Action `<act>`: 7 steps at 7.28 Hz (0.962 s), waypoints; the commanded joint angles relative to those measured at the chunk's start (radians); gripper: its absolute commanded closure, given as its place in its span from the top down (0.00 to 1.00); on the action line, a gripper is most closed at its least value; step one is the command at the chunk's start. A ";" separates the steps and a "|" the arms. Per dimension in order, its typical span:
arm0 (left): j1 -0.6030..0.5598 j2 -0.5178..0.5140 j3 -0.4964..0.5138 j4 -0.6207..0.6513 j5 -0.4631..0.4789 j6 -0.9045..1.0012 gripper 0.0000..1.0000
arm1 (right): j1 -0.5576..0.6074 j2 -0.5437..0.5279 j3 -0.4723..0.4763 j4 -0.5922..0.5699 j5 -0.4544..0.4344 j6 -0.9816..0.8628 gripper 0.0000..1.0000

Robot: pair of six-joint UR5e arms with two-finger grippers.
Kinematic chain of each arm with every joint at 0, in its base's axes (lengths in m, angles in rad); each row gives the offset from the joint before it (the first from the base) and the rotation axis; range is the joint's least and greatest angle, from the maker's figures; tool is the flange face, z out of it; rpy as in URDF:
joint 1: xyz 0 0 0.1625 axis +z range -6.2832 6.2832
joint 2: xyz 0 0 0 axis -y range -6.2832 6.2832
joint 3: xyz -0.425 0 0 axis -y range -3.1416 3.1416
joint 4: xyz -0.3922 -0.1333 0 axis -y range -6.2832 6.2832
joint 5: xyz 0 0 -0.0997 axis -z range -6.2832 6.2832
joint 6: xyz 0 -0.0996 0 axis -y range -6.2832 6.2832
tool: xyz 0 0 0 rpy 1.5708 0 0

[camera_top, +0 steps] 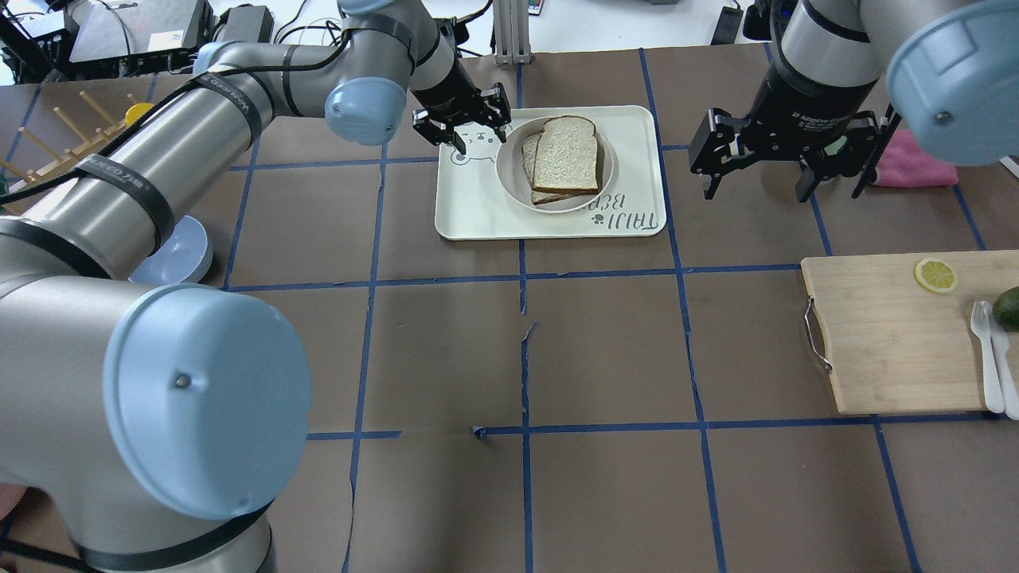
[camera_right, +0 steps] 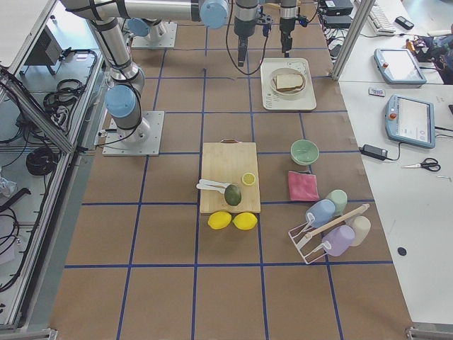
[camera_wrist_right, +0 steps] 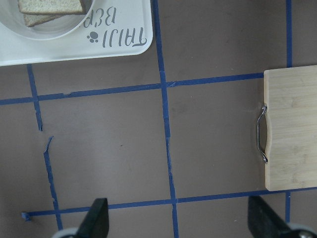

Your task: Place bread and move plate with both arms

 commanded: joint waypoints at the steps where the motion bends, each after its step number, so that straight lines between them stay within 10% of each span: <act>1: 0.000 0.193 -0.024 -0.207 0.183 0.082 0.99 | -0.001 -0.001 0.002 0.000 0.000 -0.001 1.00; 4: 0.050 0.504 -0.082 -0.503 0.277 0.233 1.00 | -0.001 -0.004 0.000 0.000 -0.002 0.001 1.00; 7: 0.107 0.644 -0.298 -0.375 0.274 0.225 1.00 | -0.002 -0.007 0.002 0.000 0.000 0.002 1.00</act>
